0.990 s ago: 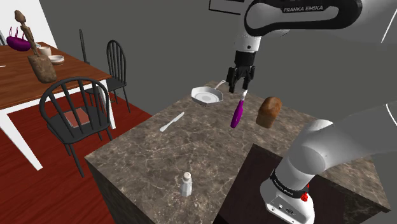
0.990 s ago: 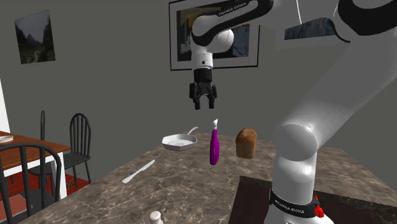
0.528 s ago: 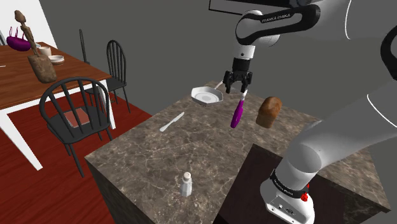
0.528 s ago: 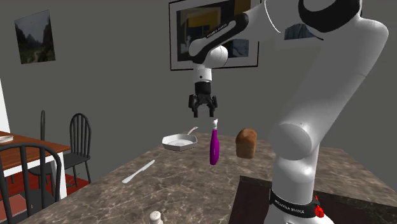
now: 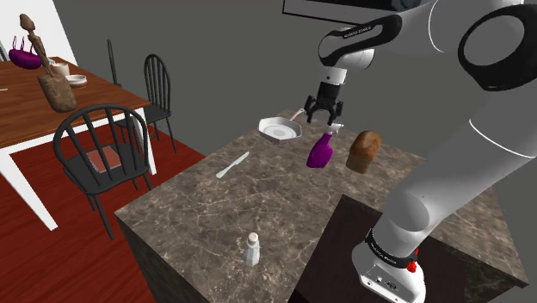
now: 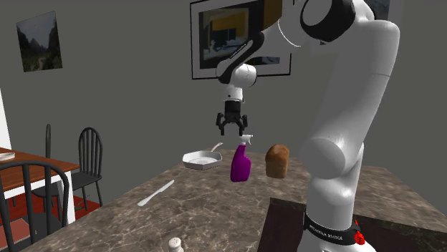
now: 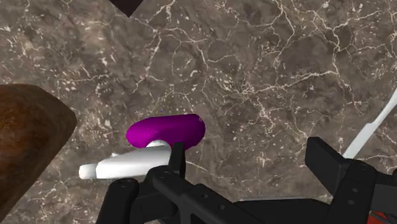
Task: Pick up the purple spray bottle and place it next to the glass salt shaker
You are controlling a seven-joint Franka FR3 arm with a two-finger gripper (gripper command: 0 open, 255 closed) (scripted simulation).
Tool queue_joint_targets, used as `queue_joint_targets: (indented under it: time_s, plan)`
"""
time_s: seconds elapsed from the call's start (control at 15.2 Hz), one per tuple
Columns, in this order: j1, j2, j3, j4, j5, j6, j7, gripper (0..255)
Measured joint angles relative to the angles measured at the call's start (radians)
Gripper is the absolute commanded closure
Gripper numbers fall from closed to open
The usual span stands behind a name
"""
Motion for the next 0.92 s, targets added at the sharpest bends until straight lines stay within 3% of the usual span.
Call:
queue_joint_targets:
  time_s: [0.26,0.33,0.46,0.53,0.66,0.92]
  plan:
    - [-0.037,0.059,-0.05,0.053,0.043,0.111,0.016,0]
    - [-0.05,0.085,-0.066,0.06,0.049,0.189,0.018,0]
    - [-0.058,0.136,-0.08,0.056,0.065,0.441,0.021,0]
    - [-0.056,0.135,-0.078,0.058,0.066,0.447,0.023,0]
    - [-0.058,0.085,-0.066,-0.028,-0.015,0.426,0.085,0]
    - [-0.093,-0.013,0.019,-0.234,-0.314,0.558,0.359,0]
